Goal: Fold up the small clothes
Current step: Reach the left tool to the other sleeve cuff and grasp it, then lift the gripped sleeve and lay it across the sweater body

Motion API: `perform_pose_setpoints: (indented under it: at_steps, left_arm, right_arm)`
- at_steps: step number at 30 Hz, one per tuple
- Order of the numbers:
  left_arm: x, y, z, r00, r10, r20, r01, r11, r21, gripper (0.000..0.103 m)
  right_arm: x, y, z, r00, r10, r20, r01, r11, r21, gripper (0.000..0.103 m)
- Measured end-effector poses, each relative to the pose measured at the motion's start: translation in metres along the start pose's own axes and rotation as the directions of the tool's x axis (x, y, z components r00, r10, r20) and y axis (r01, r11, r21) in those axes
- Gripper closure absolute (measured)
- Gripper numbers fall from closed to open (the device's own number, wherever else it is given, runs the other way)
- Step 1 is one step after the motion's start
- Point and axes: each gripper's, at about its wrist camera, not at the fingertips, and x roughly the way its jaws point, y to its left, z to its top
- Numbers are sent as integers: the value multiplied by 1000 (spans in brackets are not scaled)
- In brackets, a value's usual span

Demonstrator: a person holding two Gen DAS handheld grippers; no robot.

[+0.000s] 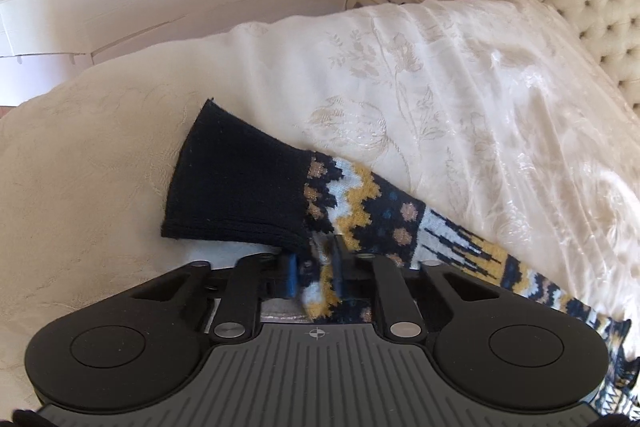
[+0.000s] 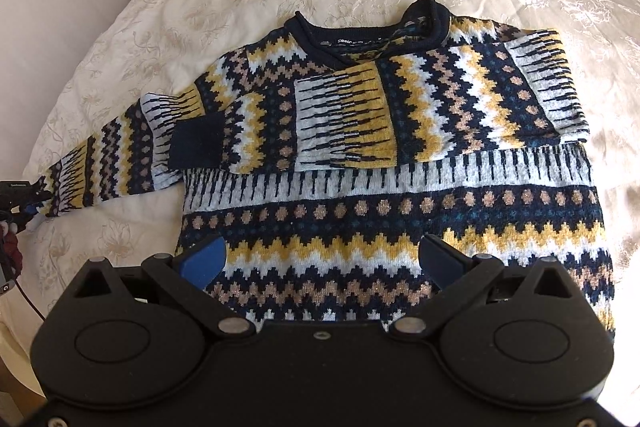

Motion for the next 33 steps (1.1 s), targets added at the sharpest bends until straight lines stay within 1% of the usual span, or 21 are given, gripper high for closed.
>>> perform_pose_setpoints:
  at_steps: [2, 4, 6, 10, 12, 14, 16, 18, 22, 25, 26, 28, 30, 33]
  left_arm:
    - [-14, -6, -1, 998, 18, 57, -19, 1000, 13, 98]
    - [-31, -15, -2, 996, -4, 88, 1, 999, 35, 98]
    - [-52, -31, -2, 992, -37, 123, 27, 996, 82, 98]
    - [-100, -69, -7, 977, -109, 182, 74, 980, 186, 98]
    - [-126, -89, -12, 967, -155, 204, 107, 968, 225, 98]
    - [-150, -112, -17, 953, -206, 223, 145, 954, 263, 98]
    - [-169, -136, -24, 936, -264, 234, 186, 933, 307, 98]
    - [-185, -160, -32, 922, -302, 241, 209, 914, 347, 98]
    - [-206, -215, -55, 887, -403, 227, 280, 859, 429, 98]
    - [-206, -260, -79, 866, -463, 191, 323, 808, 492, 98]
    - [-202, -276, -91, 861, -480, 170, 340, 790, 509, 98]
    - [-197, -303, -110, 858, -498, 128, 370, 771, 519, 98]
    - [-185, -333, -133, 848, -524, 76, 413, 745, 523, 98]
    - [-167, -374, -168, 844, -536, 5, 449, 711, 541, 98]
  right_arm:
    - [2, -1, 1, 1000, 8, -5, -8, 1000, 0, 1]
    - [3, -2, 2, 1000, 17, -9, -17, 1000, -6, 1]
    - [6, -1, 3, 1000, 28, -13, -28, 999, -18, 1]
    - [8, -3, 5, 998, 61, -23, -62, 997, -44, 1]
    - [7, -6, 5, 997, 78, -22, -79, 996, -51, 1]
    - [5, -11, 6, 996, 92, -19, -93, 994, -53, 1]
    - [1, -20, 7, 995, 104, -14, -104, 993, -53, 1]
    - [-4, -29, 8, 994, 109, -8, -110, 993, -51, 1]
    - [-15, -56, 9, 994, 111, 6, -111, 993, -31, 1]
    - [-22, -78, 10, 995, 103, 15, -103, 995, -12, 1]
    - [-24, -86, 10, 995, 99, 17, -99, 995, -4, 1]
    - [-28, -100, 10, 995, 93, 21, -93, 996, 9, 1]
    - [-33, -115, 8, 996, 87, 26, -87, 996, 24, 1]
    - [-38, -132, 7, 996, 77, 32, -78, 996, 42, 1]
